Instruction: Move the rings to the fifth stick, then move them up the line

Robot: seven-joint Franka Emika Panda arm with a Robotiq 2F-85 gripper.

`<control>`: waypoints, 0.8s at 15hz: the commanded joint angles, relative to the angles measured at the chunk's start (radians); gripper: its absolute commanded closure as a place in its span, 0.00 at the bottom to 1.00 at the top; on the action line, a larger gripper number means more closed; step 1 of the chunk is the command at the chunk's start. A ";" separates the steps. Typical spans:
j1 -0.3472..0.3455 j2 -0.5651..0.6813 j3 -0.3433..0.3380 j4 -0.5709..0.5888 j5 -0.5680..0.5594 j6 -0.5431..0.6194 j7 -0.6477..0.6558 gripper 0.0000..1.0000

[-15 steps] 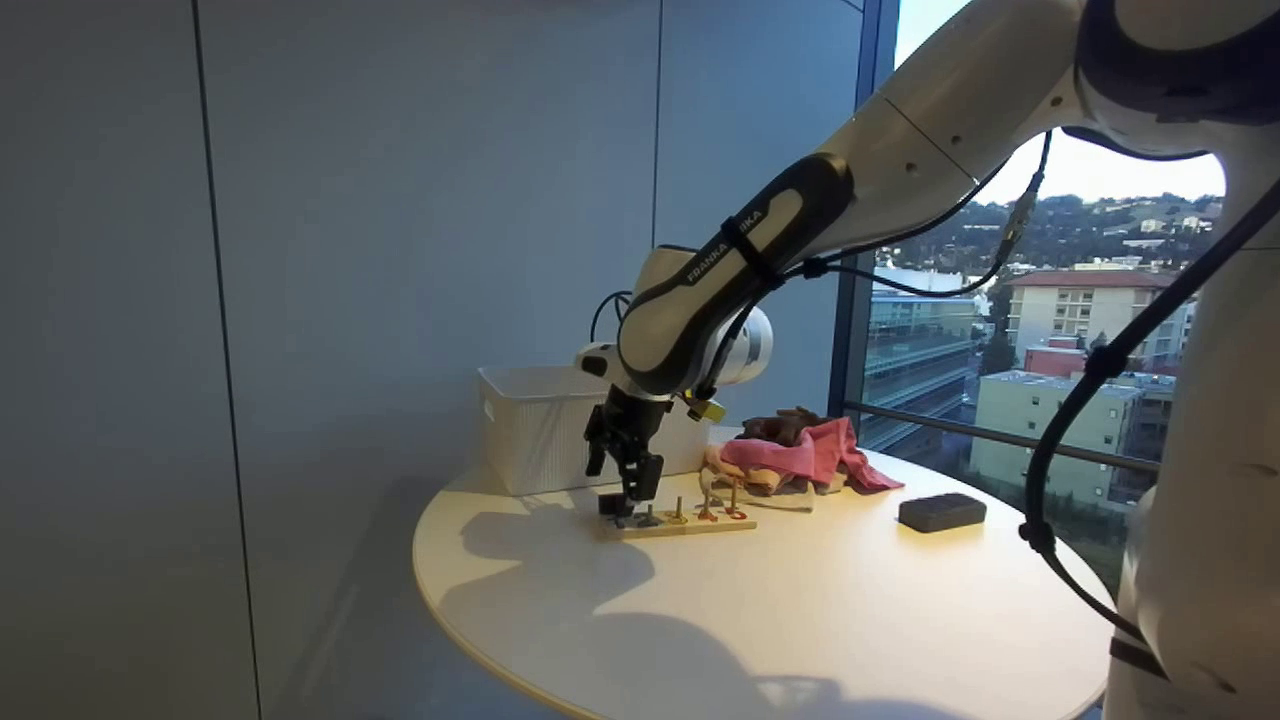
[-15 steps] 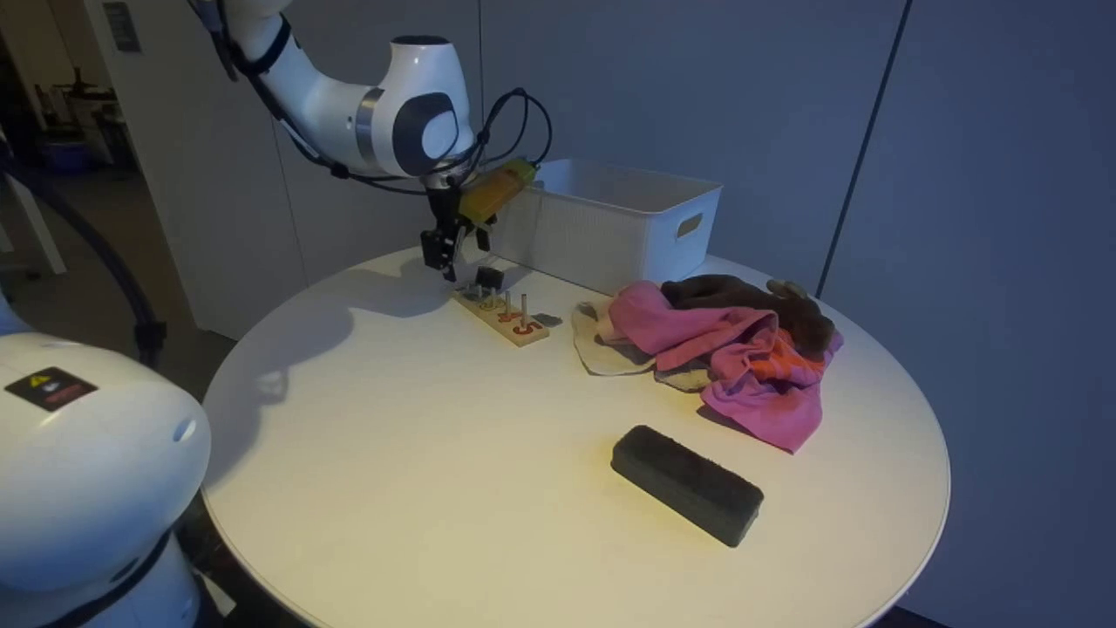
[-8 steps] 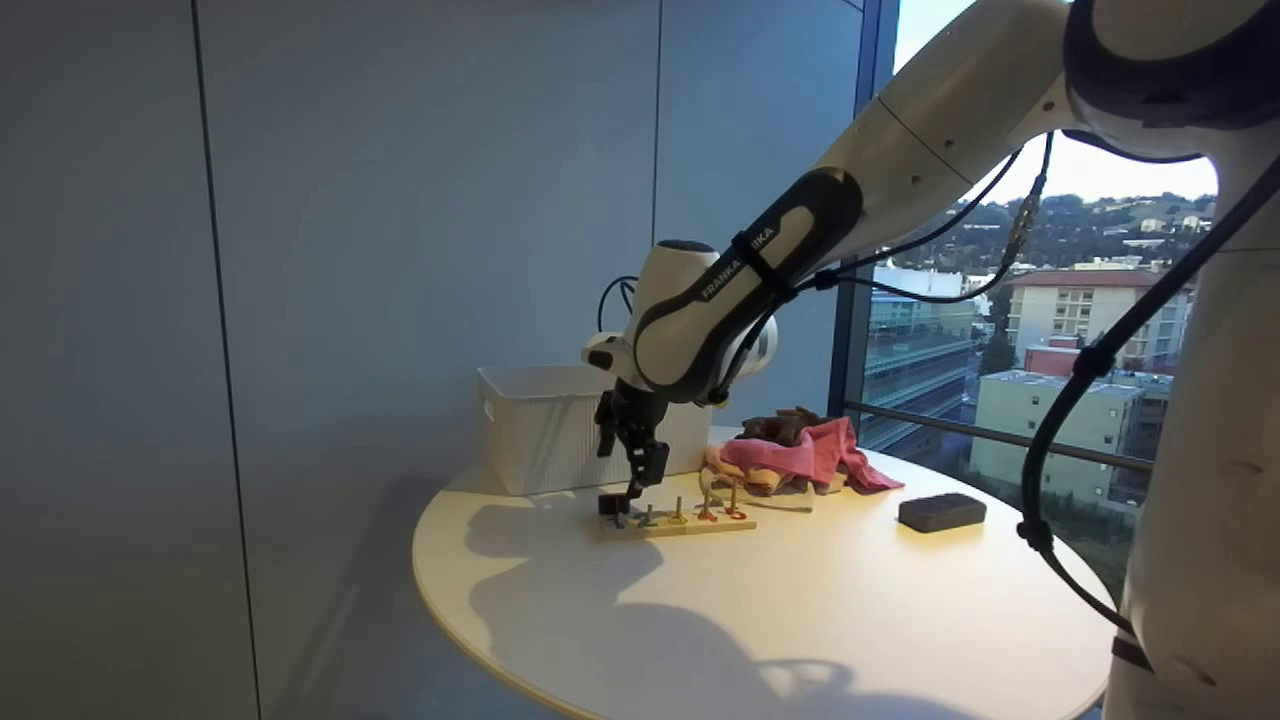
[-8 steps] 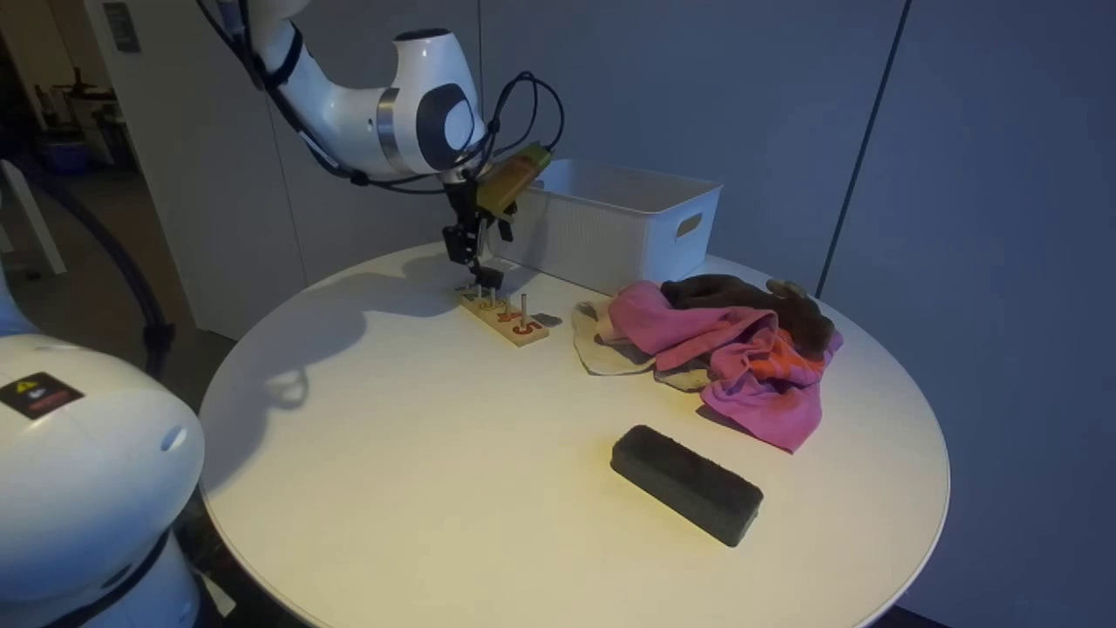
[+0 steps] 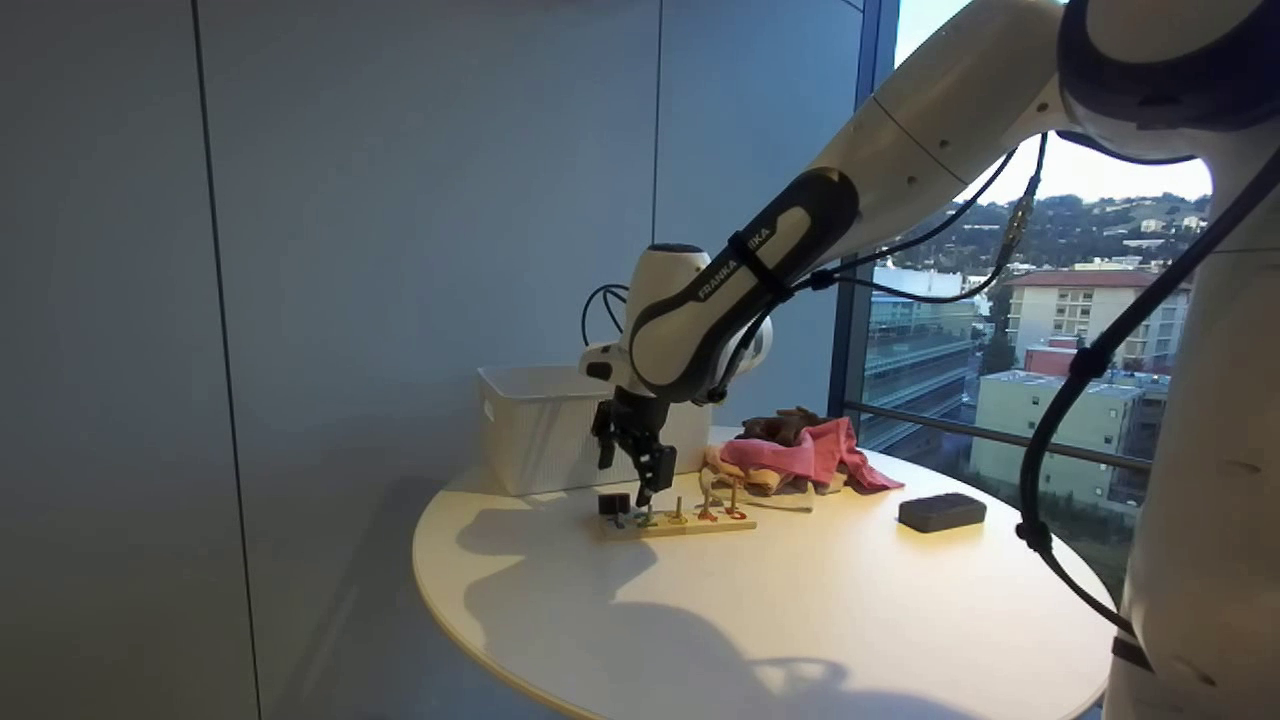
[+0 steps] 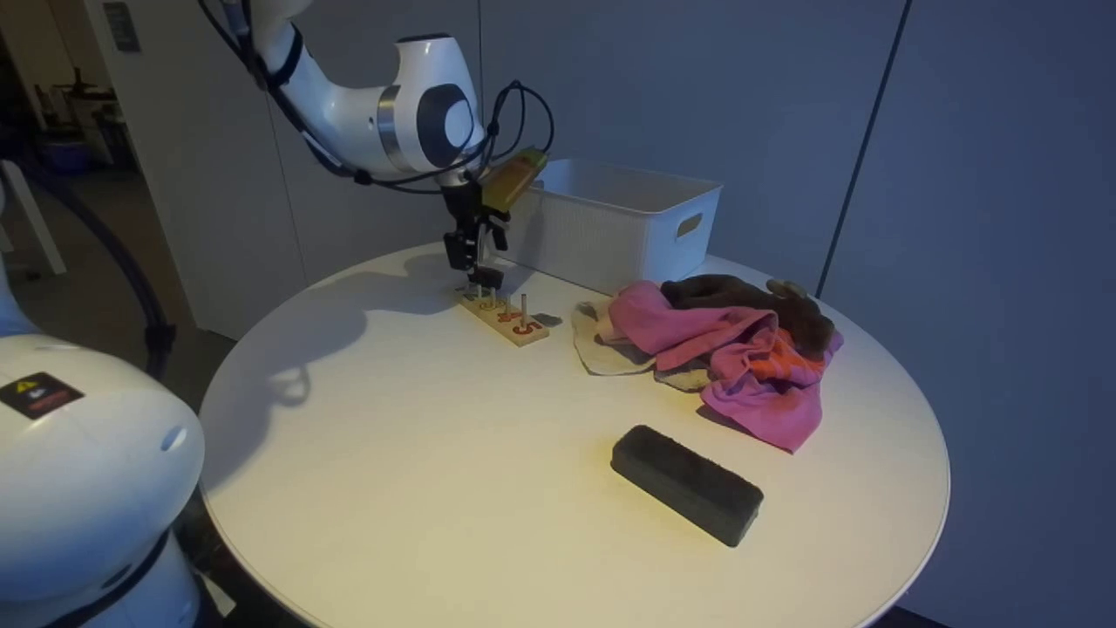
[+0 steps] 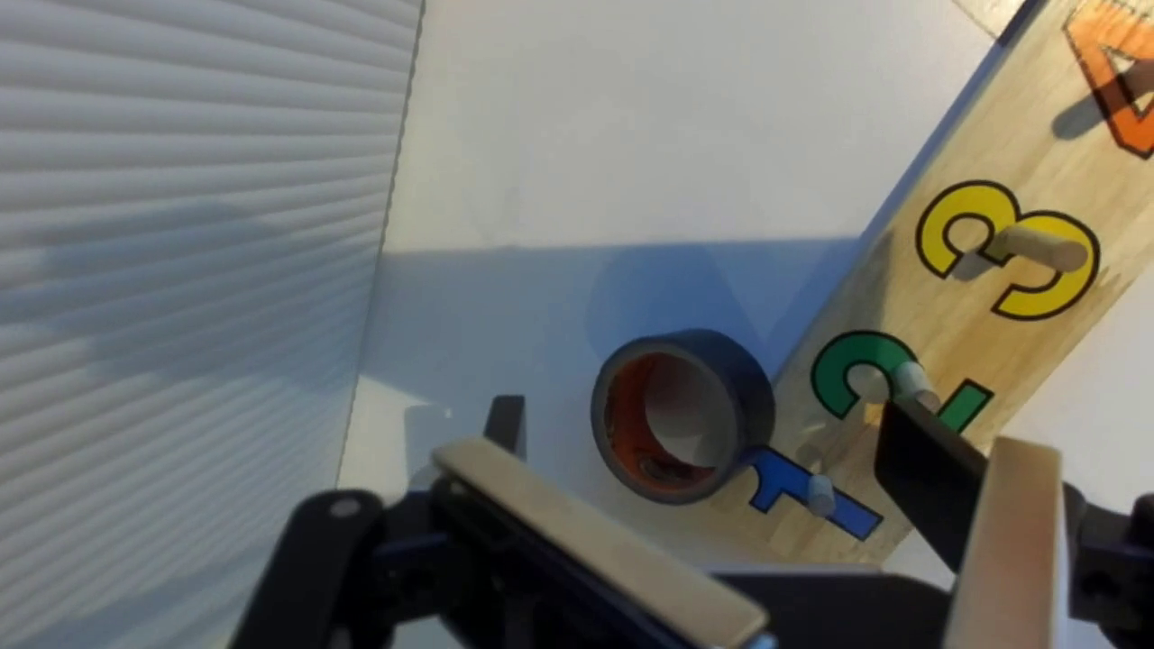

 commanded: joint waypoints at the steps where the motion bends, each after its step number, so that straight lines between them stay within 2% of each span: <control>1: -0.008 0.007 0.009 0.014 -0.021 -0.007 -0.066 0.00; 5: -0.007 0.023 0.013 0.028 -0.021 -0.009 -0.110 0.00; 12: -0.008 0.092 0.022 0.116 -0.046 -0.076 -0.082 0.00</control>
